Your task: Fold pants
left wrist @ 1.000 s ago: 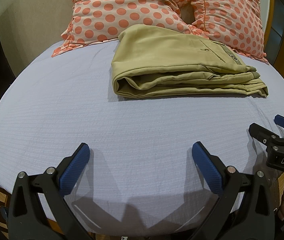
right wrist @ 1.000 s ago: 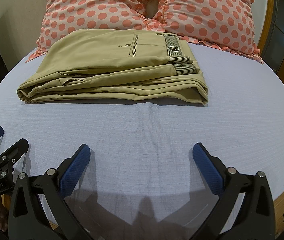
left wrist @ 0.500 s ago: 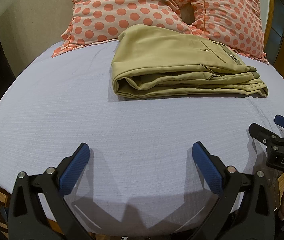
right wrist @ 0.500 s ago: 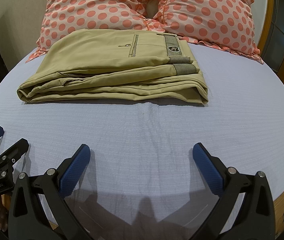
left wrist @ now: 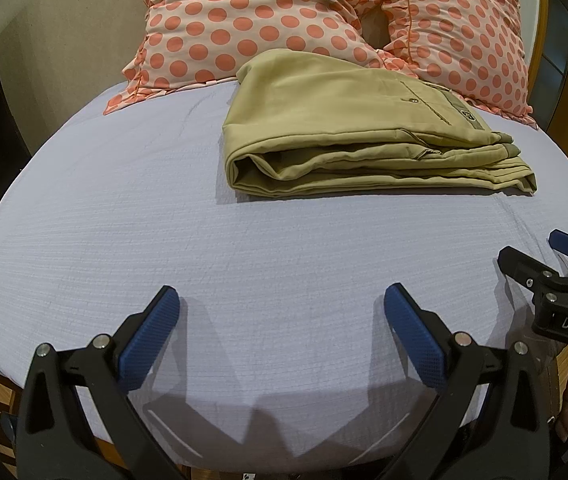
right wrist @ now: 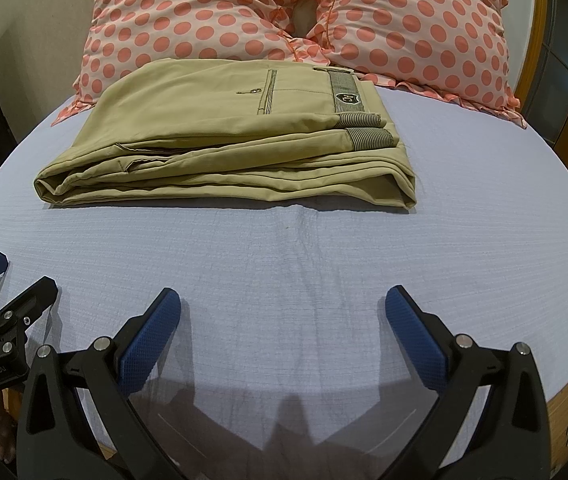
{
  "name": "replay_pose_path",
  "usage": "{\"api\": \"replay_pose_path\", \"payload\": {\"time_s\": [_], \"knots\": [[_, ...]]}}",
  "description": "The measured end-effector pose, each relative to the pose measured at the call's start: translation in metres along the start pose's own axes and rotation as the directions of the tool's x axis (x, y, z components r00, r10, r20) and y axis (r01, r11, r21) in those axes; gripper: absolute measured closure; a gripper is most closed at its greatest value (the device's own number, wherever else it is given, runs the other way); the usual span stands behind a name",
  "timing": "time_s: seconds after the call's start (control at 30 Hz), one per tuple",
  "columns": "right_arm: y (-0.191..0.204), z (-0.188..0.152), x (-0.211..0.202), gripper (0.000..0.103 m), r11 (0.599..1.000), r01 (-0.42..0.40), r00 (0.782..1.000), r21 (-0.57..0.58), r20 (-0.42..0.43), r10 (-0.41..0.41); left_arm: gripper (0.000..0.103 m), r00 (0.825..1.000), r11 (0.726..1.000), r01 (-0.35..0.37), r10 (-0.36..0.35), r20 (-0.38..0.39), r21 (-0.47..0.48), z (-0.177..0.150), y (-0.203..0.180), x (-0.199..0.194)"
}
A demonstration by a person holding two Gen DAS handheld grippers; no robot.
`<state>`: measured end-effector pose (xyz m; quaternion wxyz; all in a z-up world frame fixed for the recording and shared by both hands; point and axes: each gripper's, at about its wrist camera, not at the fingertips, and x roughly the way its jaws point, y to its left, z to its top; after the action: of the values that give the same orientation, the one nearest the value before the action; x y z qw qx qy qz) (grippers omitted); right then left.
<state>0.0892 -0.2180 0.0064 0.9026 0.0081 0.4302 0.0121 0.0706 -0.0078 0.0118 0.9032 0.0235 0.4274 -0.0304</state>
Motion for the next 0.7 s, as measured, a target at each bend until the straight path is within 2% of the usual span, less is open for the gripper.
{"api": "replay_pose_path", "payload": {"time_s": [0.7], "knots": [[-0.0004,-0.0003,-0.0001,0.001,1.0,0.0,1.0,-0.001,0.001,0.0,0.002,0.999,1.0,-0.004,0.003,-0.044,-0.013,0.0072,0.0002,0.0035]]}}
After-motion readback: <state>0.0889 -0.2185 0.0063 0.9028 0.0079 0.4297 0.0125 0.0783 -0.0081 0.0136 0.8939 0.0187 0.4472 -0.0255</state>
